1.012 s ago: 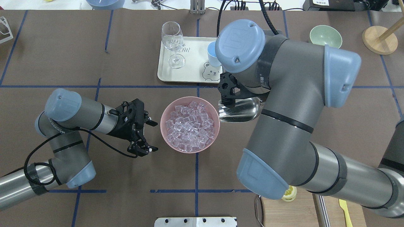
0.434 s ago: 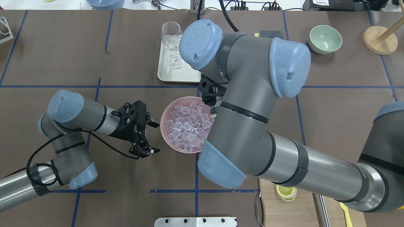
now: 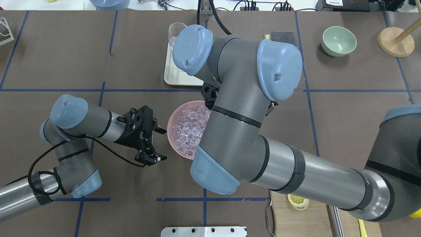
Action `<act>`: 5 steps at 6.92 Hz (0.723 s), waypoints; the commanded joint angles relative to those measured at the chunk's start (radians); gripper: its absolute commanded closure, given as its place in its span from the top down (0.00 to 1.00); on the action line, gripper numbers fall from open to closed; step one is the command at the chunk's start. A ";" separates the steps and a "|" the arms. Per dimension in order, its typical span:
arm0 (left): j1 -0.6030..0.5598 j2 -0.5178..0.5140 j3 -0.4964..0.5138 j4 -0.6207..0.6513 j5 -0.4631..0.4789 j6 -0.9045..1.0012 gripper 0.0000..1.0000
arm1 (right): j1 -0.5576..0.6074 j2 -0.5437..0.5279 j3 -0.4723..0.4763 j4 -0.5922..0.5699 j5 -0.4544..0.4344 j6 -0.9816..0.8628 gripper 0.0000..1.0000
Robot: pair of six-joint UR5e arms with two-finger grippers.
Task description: Put ice in cup with scoop
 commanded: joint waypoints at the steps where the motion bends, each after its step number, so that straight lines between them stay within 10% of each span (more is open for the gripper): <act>1: 0.001 0.000 0.000 -0.001 0.000 0.000 0.99 | -0.021 0.019 -0.011 -0.041 -0.024 0.000 0.00; 5: 0.002 0.009 0.011 -0.039 -0.002 0.000 0.99 | -0.061 0.023 -0.043 -0.035 -0.045 0.008 0.00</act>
